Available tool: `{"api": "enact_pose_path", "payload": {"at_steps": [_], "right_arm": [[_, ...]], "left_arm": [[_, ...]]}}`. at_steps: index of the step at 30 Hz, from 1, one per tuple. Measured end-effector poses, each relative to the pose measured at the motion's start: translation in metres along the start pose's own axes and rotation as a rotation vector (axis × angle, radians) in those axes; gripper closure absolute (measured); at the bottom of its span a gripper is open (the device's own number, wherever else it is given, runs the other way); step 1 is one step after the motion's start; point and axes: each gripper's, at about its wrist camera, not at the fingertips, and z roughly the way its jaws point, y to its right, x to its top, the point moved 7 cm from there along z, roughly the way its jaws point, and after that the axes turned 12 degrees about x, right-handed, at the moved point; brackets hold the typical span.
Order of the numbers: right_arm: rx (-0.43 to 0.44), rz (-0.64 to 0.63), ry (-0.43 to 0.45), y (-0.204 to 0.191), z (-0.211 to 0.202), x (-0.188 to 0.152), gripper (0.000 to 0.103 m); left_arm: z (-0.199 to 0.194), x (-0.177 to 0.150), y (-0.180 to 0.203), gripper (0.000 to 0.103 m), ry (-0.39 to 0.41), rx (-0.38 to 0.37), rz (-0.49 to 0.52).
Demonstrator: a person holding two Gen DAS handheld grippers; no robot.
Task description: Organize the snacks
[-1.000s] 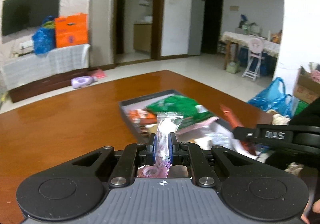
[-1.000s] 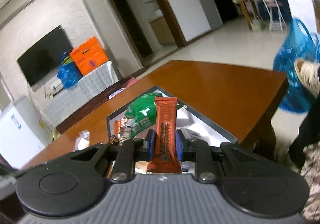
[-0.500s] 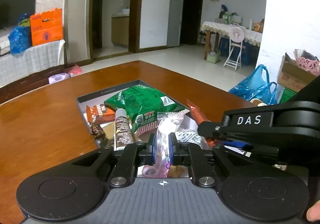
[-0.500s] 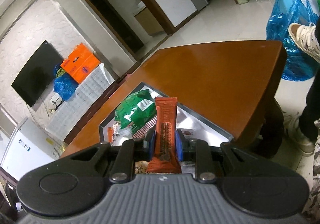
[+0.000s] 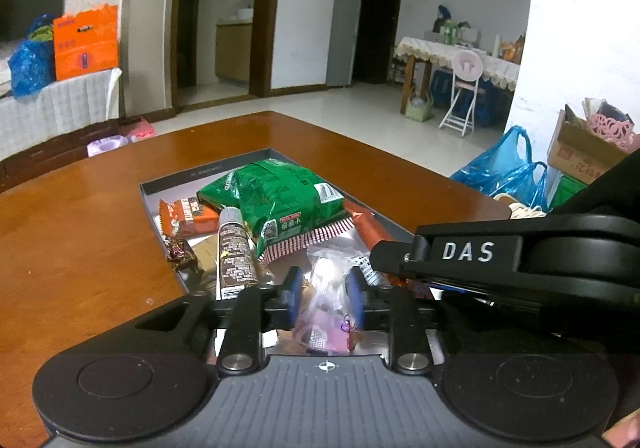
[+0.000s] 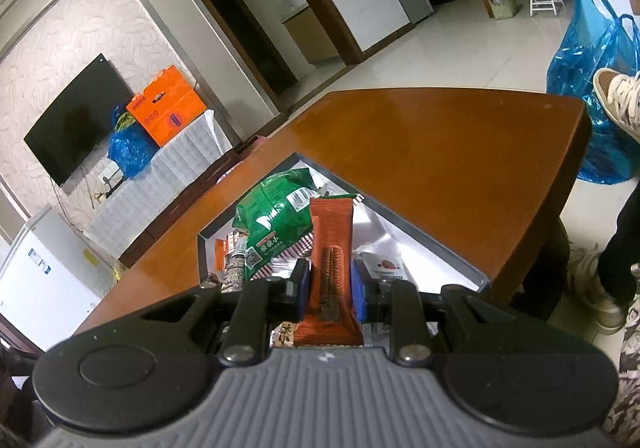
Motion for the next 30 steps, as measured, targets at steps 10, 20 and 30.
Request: {"api": "enact_pose_path", "payload": {"at_steps": [10, 20, 30], "right_arm": [[-0.038, -0.154, 0.025, -0.016, 0.008, -0.002, 0.080], [-0.061, -0.207, 0.060, -0.018, 0.000, -0.004, 0.037], [-0.092, -0.176, 0.069, -0.021, -0.033, -0.018, 0.021]], "left_arm": [[-0.023, 0.000, -0.025, 0.017, 0.059, 0.043, 0.020], [-0.067, -0.007, -0.061, 0.000, 0.060, 0.093, -0.009], [-0.090, -0.030, -0.097, 0.000, 0.008, 0.159, -0.010]]}}
